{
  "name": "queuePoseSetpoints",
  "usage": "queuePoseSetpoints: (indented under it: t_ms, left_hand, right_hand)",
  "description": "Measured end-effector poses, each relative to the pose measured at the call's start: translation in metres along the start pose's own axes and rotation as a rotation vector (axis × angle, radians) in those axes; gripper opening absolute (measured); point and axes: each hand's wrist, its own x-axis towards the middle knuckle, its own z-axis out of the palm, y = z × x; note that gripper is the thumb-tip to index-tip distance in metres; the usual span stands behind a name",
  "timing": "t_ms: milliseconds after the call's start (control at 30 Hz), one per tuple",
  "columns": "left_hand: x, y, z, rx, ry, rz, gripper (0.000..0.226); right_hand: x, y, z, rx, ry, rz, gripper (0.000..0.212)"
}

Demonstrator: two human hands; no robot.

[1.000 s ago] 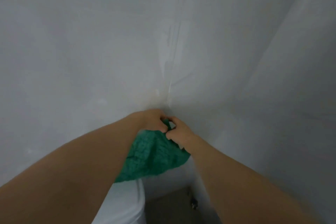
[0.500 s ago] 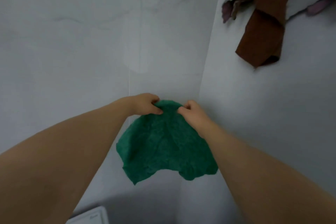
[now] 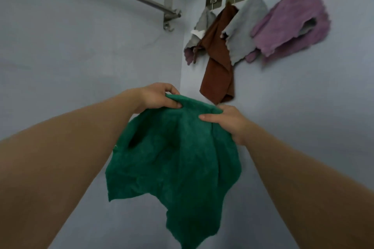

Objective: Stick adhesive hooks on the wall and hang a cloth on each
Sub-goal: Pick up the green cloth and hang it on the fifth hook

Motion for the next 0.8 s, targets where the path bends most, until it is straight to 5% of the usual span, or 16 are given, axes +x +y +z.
queuePoseSetpoints:
  t_ms: [167, 600, 800]
  left_hand:
    - [0.008, 0.059, -0.01, 0.011, -0.147, 0.015, 0.02]
    - [0.019, 0.171, 0.016, 0.146, 0.018, 0.363, 0.015]
    - [0.028, 0.2, 0.041, 0.093, 0.061, 0.5, 0.016]
  right_hand:
    - [-0.016, -0.047, -0.053, 0.058, 0.06, -0.109, 0.012]
    - [-0.076, -0.144, -0.153, -0.466, 0.373, -0.208, 0.008]
    - [-0.093, -0.16, -0.168, -0.739, 0.37, -0.133, 0.02]
